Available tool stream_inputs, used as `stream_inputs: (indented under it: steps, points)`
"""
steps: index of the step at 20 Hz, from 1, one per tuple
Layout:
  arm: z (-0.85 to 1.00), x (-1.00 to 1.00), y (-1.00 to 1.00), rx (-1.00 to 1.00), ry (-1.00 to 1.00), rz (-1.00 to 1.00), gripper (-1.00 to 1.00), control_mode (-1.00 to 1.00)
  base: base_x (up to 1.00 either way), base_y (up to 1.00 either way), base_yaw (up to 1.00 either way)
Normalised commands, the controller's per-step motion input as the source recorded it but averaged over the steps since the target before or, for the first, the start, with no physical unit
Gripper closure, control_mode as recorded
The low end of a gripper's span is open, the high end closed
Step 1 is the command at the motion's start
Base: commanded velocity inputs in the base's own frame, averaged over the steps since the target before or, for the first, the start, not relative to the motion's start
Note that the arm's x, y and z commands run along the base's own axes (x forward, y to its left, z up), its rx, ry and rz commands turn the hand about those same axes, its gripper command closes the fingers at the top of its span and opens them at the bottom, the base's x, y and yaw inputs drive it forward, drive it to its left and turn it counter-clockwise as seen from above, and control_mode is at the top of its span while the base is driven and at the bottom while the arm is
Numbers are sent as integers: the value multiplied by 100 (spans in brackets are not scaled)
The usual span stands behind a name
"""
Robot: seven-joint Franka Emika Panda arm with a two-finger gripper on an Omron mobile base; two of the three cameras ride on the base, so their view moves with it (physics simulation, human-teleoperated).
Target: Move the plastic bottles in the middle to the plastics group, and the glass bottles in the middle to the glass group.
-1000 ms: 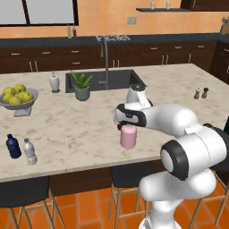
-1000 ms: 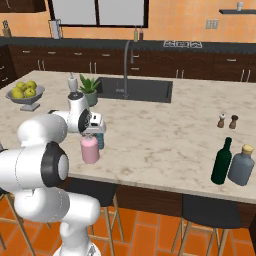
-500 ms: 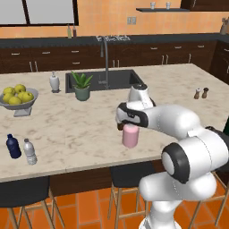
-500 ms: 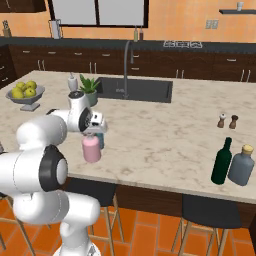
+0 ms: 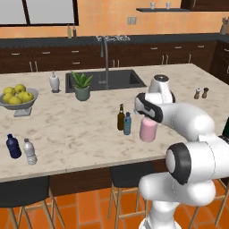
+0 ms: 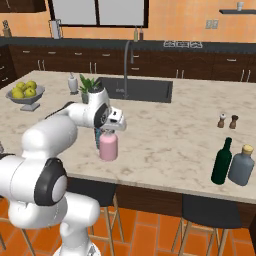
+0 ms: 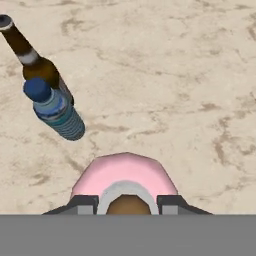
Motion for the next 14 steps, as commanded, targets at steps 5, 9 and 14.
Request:
stream_inputs:
  steps: [5, 9, 14]
  points:
    - [1, 0, -100, 1, 0, -9, 100, -100, 0, 0, 0]
    - [0, 6, -100, 0, 0, -8, 100, -100, 0, 0, 0]
    - [2, 21, -100, 0, 0, -8, 100, -100, 0, 0, 0]
